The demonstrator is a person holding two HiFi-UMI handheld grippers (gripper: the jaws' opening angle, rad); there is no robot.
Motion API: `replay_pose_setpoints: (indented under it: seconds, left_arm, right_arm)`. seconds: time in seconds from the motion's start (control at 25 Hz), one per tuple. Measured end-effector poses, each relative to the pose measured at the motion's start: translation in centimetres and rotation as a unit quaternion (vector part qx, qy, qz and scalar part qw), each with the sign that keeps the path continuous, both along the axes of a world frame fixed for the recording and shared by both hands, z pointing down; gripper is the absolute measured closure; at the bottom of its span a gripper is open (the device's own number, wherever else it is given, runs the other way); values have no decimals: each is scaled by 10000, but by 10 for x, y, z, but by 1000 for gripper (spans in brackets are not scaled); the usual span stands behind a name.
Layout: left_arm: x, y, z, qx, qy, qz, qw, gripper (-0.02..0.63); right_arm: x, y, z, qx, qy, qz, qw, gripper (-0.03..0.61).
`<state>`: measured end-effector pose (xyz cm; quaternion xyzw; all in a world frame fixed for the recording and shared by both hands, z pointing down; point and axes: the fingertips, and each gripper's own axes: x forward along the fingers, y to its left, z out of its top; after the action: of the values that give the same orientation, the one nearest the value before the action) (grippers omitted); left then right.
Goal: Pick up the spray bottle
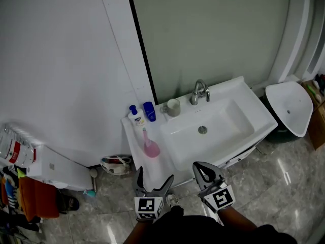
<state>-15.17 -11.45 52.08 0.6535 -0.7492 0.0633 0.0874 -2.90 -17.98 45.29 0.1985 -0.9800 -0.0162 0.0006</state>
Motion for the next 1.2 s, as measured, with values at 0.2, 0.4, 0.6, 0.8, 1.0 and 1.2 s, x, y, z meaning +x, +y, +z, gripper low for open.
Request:
replay_pose_setpoints:
  seconds: [0.2,0.4,0.6,0.8,1.0,1.2]
  left_arm:
    - [-34,-22,3,-49,-22,-61,10000,80]
    - [-59,-37,3,-87,-74,-95,9999,86]
    - [-73,-51,19,-346,-121,-75,9993,87]
    - [-83,-58,33,-519,-25,-299,9982,92]
    - [-93,-68,44,-638,-6,-662,9958,94]
    - [-98,-80,49,-685,9,-1055,9920,110]
  right_arm:
    - [-35,-23,2,32,63,-69,10000,580]
    - [-62,-41,2,126,102,-91,9998,580]
    - [-82,-55,-7,319,53,-181,9993,580]
    - [-97,-70,-8,371,-36,-464,9982,580]
    - [-112,-91,-1,146,189,-794,9966,580]
    - [-122,-106,13,73,367,-1254,9914,580]
